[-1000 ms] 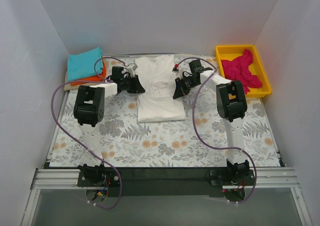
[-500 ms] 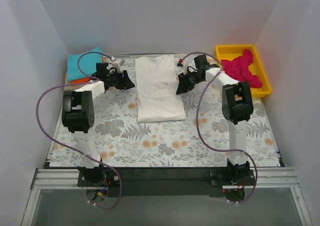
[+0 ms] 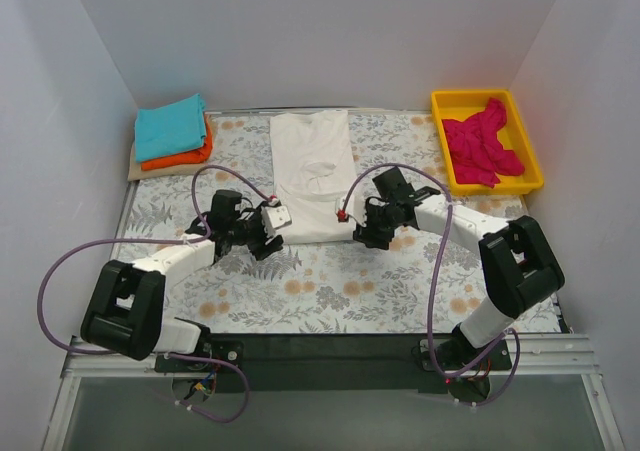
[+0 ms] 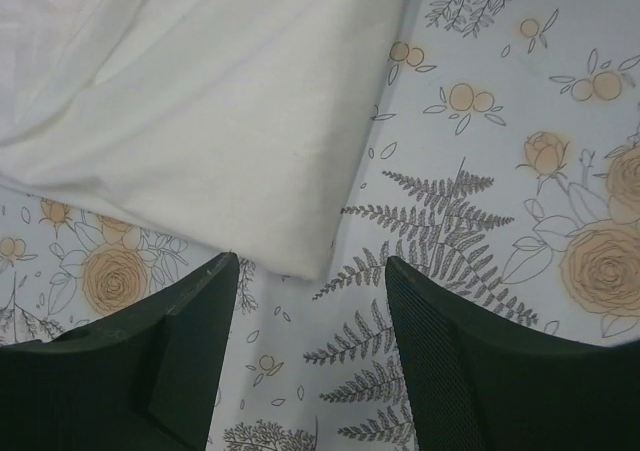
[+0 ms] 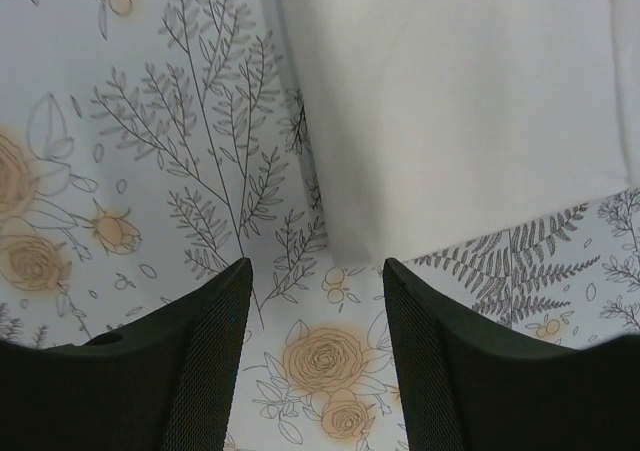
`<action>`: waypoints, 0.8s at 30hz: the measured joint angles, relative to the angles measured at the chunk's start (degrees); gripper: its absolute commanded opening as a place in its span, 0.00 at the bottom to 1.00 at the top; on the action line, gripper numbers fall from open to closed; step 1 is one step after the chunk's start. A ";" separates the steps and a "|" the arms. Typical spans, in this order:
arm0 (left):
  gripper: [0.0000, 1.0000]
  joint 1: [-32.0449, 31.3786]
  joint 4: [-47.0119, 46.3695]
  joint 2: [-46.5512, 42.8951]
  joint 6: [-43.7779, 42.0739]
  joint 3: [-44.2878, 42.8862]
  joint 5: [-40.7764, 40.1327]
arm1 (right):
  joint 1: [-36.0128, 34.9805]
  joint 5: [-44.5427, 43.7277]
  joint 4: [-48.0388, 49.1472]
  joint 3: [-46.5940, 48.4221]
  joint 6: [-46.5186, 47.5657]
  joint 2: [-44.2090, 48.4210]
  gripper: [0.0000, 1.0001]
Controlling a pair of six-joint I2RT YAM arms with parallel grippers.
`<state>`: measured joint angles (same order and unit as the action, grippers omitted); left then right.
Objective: Fold and stack the t-shirts
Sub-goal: Fold the tshirt
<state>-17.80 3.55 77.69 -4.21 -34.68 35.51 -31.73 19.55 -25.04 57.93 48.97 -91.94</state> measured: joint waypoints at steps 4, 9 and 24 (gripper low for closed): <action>0.56 -0.81 -3.80 1.79 -5.86 1.51 -1.57 | -0.57 -4.50 4.70 -3.91 4.04 0.00 0.51; 0.54 -2.25 -8.87 4.55 -11.63 1.66 -2.16 | -1.75 -6.32 9.09 -4.42 7.26 -0.04 0.47; 0.18 -4.09 -15.50 10.03 -18.16 3.87 -3.85 | -4.15 -8.28 14.58 -7.85 10.27 -1.84 0.12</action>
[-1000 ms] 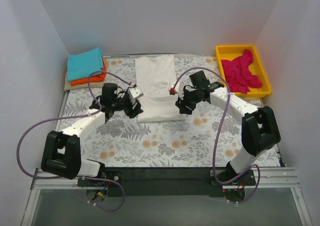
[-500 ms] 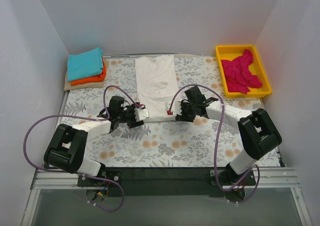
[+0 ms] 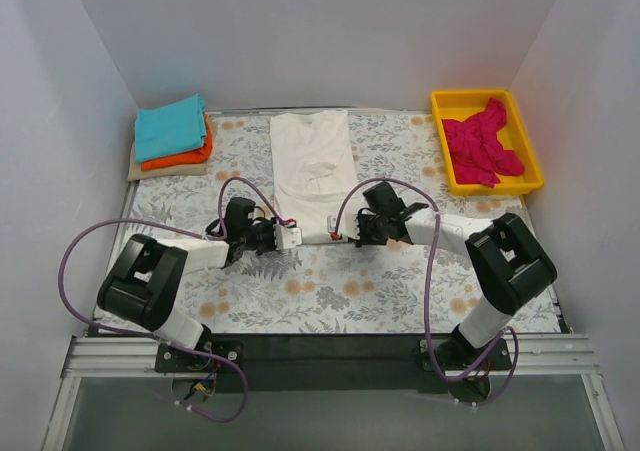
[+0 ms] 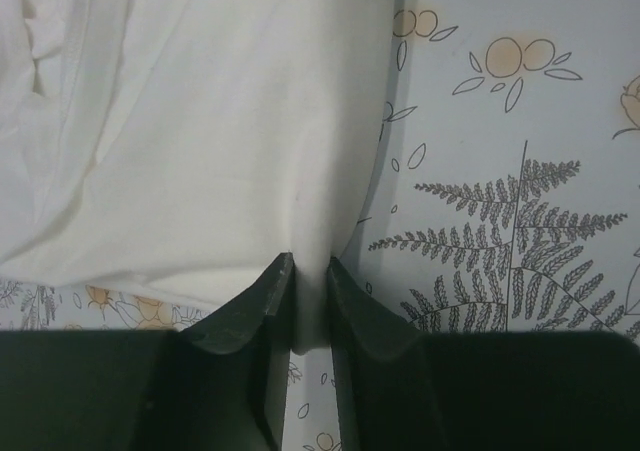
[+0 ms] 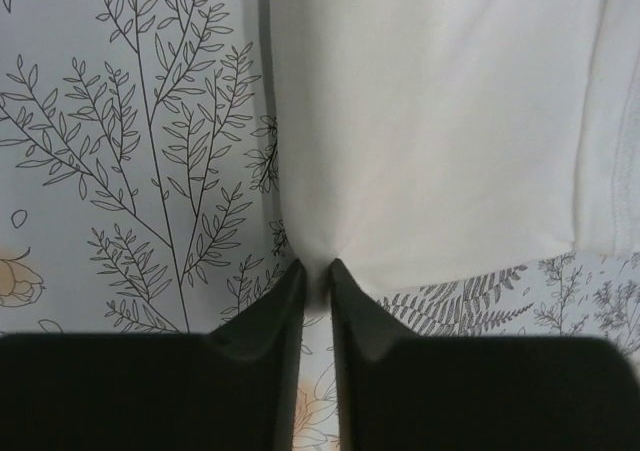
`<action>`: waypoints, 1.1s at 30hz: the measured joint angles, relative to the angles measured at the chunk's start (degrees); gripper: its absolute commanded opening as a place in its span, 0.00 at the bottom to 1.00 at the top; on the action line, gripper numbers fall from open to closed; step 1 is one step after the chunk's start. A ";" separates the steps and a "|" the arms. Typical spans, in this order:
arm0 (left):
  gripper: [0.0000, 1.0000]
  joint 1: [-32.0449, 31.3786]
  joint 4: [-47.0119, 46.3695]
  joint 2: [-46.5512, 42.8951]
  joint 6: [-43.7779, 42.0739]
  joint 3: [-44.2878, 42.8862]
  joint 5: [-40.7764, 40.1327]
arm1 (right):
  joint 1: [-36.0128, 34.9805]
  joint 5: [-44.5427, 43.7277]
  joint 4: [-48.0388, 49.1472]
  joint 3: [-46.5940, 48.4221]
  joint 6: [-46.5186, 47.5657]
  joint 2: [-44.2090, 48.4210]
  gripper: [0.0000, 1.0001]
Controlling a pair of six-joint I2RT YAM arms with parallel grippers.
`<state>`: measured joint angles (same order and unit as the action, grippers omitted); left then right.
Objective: Fold and stack the t-shirts
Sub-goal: Fold the tshirt
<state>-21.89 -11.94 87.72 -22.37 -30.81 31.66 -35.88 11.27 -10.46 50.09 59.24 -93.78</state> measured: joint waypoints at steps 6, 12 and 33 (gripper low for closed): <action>0.00 -0.33 4.33 -2.12 -1.20 0.04 -0.15 | -0.26 -0.50 -0.07 0.28 -1.14 -0.28 0.01; 0.00 -0.37 18.10 -15.74 -1.90 0.44 3.15 | -0.96 2.95 -9.27 1.64 -4.33 6.32 0.01; 0.00 3.82 50.51 -42.47 10.88 -9.75 13.20 | -6.19 8.63 -32.39 22.51 -12.24 15.76 0.01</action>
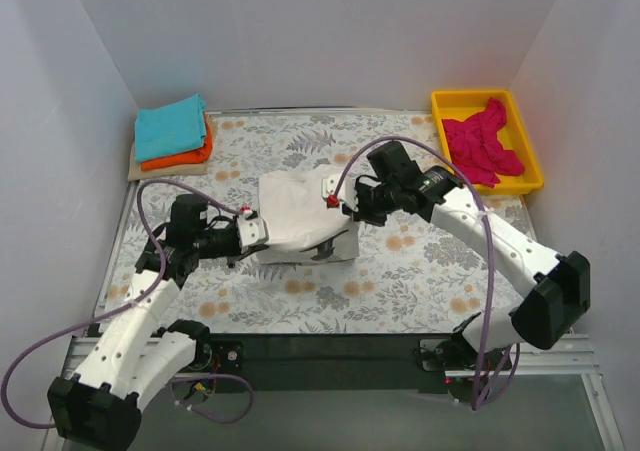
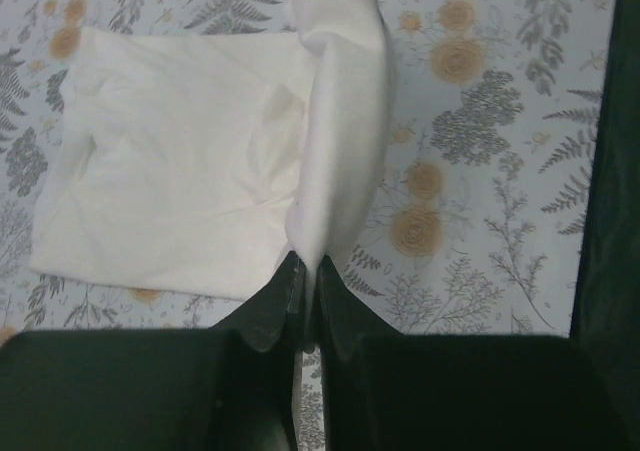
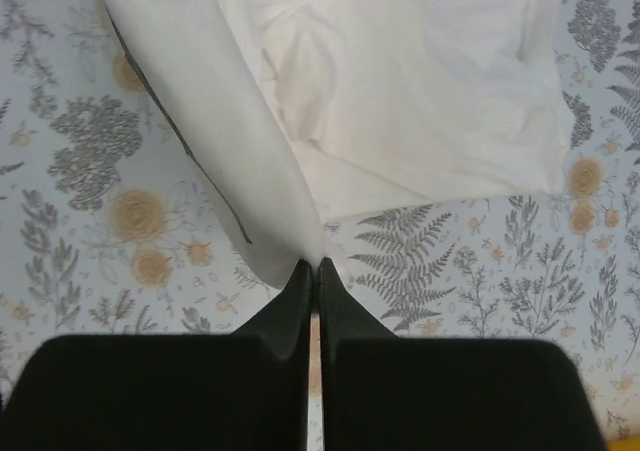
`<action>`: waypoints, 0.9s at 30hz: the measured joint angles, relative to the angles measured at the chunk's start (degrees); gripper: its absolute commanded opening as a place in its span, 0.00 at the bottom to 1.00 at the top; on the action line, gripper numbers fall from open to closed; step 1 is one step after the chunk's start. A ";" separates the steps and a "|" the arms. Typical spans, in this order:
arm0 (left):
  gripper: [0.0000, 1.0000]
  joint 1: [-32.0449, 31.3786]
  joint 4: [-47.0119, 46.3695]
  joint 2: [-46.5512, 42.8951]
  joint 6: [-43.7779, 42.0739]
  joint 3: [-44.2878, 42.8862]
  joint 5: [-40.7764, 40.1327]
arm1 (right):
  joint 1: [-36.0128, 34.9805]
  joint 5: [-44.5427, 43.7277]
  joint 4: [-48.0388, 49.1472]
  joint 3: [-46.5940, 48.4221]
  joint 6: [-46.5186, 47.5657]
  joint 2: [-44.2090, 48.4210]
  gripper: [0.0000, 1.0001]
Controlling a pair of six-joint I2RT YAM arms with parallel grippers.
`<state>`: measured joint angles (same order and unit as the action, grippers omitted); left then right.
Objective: Fold and stack the t-shirts
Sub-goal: Fold the tshirt
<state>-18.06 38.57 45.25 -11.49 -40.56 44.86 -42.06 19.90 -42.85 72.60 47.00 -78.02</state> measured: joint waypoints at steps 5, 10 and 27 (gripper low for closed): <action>0.00 9.40 -5.88 14.51 2.60 -5.90 2.84 | 5.07 1.03 0.20 8.50 1.60 -11.08 0.01; 0.00 13.70 -12.11 31.45 5.01 -14.82 3.26 | 8.74 2.82 0.09 18.18 3.43 -21.79 0.01; 0.40 14.58 -24.06 77.85 17.73 -43.52 -3.34 | 16.13 3.37 2.23 48.19 4.50 -60.00 0.43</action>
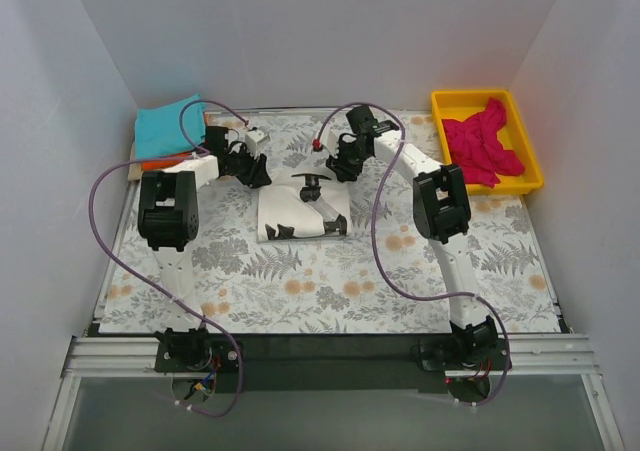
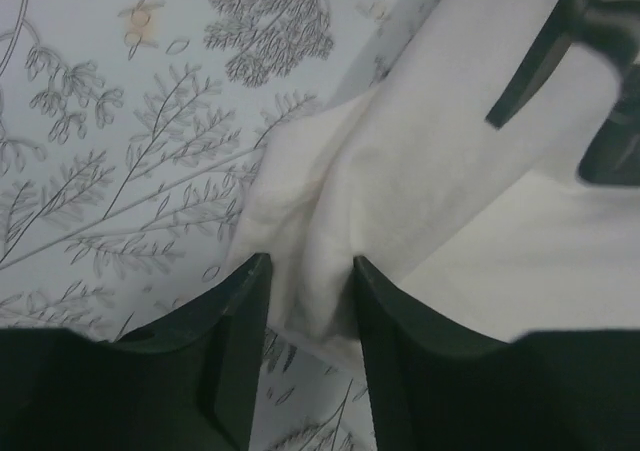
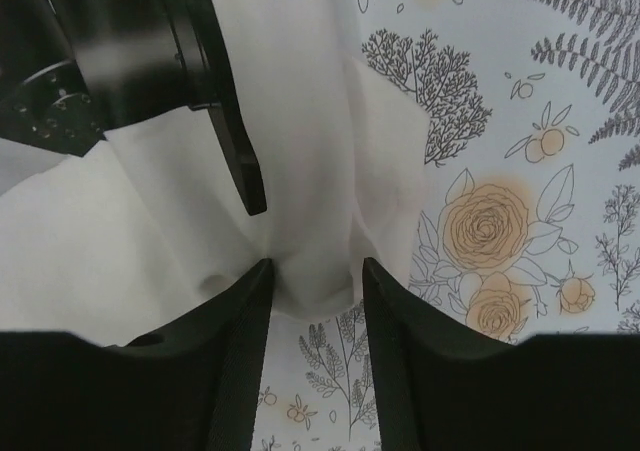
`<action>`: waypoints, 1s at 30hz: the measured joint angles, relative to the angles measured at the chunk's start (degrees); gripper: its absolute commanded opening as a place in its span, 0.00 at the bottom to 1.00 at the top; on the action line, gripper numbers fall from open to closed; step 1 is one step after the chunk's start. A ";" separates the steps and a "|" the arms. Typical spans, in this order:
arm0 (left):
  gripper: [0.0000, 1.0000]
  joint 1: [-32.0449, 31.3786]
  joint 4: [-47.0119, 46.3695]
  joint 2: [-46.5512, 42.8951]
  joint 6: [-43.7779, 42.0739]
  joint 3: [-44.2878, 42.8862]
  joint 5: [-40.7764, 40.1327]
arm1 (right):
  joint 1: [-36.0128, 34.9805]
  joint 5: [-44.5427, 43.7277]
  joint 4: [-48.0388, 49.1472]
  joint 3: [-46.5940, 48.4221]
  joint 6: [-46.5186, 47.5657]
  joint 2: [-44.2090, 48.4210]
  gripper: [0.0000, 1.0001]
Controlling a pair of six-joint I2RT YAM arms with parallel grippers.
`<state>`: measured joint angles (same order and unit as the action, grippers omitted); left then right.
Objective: Fold and stack the t-shirts
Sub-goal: Fold the tshirt
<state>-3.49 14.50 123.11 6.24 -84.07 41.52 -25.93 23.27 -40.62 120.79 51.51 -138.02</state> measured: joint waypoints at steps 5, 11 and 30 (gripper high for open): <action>0.44 0.28 -0.20 1.49 6.45 -3.54 -2.36 | 0.17 -1.70 2.38 0.92 -3.15 -0.13 0.49; 0.57 0.90 -1.31 -4.24 17.90 -3.58 -4.26 | 0.79 -2.25 3.96 -3.50 -8.79 10.56 0.54; 0.15 0.57 -12.90 -8.04 51.34 12.81 5.81 | 2.01 17.44 9.16 -8.11 -37.68 5.25 0.10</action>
<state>-2.92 1.61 115.07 57.58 -71.26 47.33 -23.92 40.71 -31.46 112.68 13.82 -132.77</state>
